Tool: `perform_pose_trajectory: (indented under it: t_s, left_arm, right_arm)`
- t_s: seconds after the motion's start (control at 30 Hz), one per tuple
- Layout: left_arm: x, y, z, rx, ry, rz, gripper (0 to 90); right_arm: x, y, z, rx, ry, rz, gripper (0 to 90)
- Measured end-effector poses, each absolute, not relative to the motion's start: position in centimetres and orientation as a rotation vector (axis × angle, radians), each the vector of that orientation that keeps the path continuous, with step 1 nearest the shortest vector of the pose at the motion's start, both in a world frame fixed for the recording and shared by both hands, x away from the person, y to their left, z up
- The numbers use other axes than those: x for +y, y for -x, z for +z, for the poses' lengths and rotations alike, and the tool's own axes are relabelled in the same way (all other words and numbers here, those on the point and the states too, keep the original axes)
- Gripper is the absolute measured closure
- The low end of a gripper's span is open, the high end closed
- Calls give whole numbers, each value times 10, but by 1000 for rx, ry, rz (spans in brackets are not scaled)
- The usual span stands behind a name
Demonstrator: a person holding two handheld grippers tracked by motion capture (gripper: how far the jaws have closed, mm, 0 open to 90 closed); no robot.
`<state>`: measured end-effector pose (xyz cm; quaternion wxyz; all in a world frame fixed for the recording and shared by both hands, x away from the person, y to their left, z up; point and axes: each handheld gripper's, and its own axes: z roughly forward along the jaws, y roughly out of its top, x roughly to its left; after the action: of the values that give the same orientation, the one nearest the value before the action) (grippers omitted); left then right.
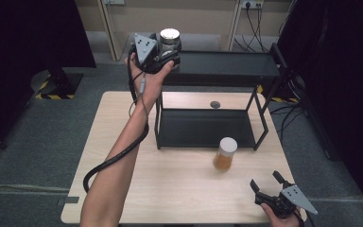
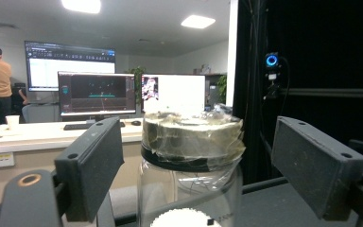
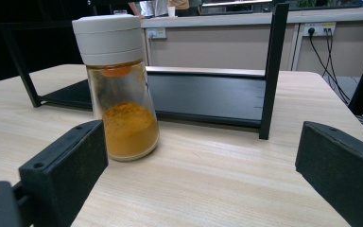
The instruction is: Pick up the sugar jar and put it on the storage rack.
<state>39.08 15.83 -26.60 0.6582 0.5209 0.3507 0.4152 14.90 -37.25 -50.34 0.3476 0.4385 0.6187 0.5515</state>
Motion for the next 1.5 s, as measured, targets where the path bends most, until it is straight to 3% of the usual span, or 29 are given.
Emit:
perform_pose_trajectory:
  t_s: [1.5]
  left_arm:
    - [184, -300, -345, 680, -1226, 864, 146]
  right_arm:
    - [-372, -149, -503, 1606, -1135, 1426, 31]
